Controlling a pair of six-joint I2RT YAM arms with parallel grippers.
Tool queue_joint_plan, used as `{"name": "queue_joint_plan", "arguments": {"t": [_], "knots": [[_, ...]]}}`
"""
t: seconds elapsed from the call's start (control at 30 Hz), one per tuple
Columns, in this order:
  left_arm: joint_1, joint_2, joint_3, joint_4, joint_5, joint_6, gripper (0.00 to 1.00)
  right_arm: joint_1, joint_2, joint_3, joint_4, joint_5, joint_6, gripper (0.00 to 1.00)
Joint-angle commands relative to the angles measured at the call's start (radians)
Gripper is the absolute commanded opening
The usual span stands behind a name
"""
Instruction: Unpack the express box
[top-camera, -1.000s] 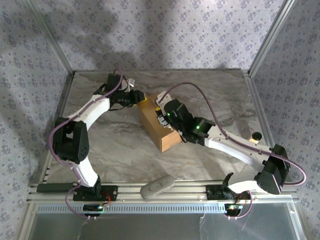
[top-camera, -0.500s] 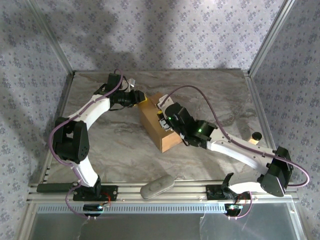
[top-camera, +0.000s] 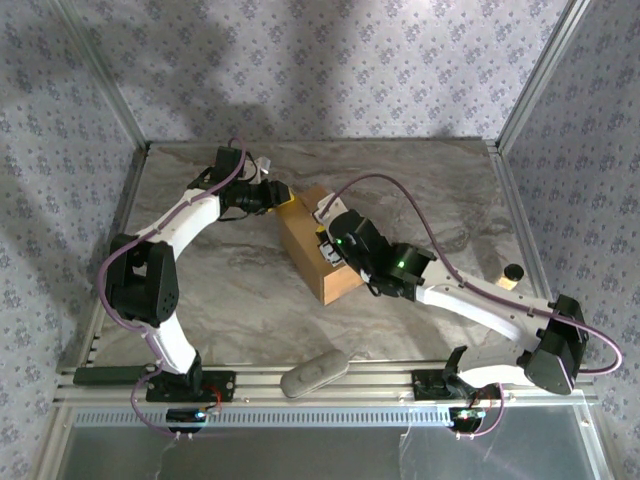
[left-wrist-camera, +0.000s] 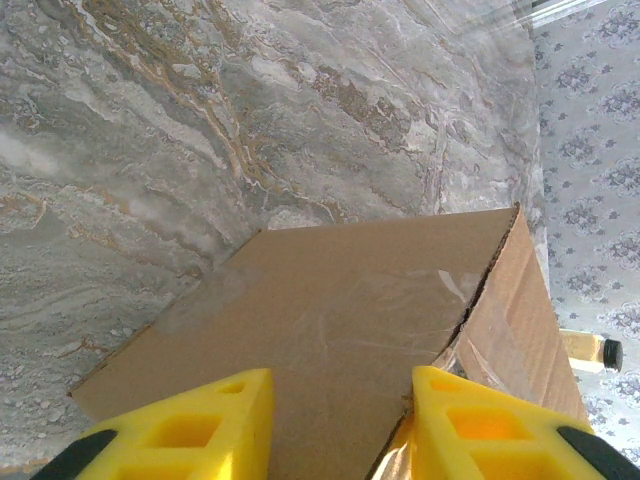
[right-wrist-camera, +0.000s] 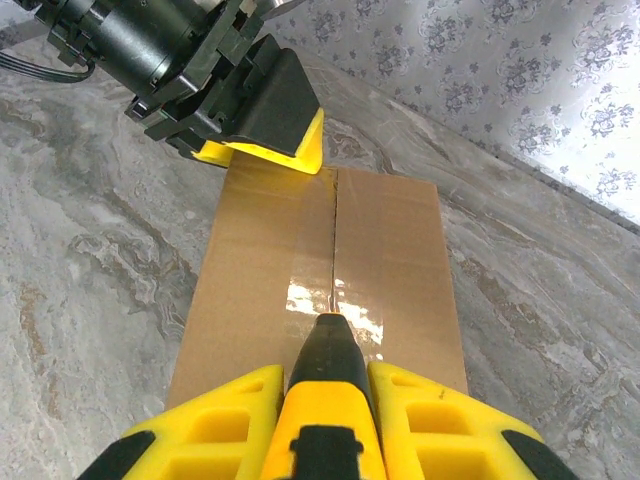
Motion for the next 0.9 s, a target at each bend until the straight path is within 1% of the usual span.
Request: {"name": "queue_joint_plan", "arguments": {"t": [0.0,0.17,0.27,0.4,0.47,0.87], "knots": [[0.022,0.094,-0.035,-0.139,-0.239,-0.028,0.35,0.036,-0.031,-0.012,-0.159,-0.065,0.015,0.0],[0.017,0.074,-0.043,-0.11,-0.217,-0.015,0.35,0.038,-0.028,-0.012,-0.143,-0.071,0.02,0.0],[0.004,0.04,-0.039,-0.089,-0.208,0.007,0.37,0.036,-0.017,-0.001,-0.117,-0.078,0.017,0.0],[-0.023,-0.007,-0.011,-0.086,-0.203,0.033,0.49,0.028,0.018,0.036,-0.115,-0.08,0.014,0.0],[-0.032,-0.017,0.005,-0.096,-0.199,0.04,0.52,0.029,0.027,0.05,-0.111,-0.082,0.012,0.0],[-0.075,-0.027,0.056,-0.13,-0.178,0.041,0.53,0.02,0.043,0.067,-0.099,-0.081,0.014,0.0]]}}
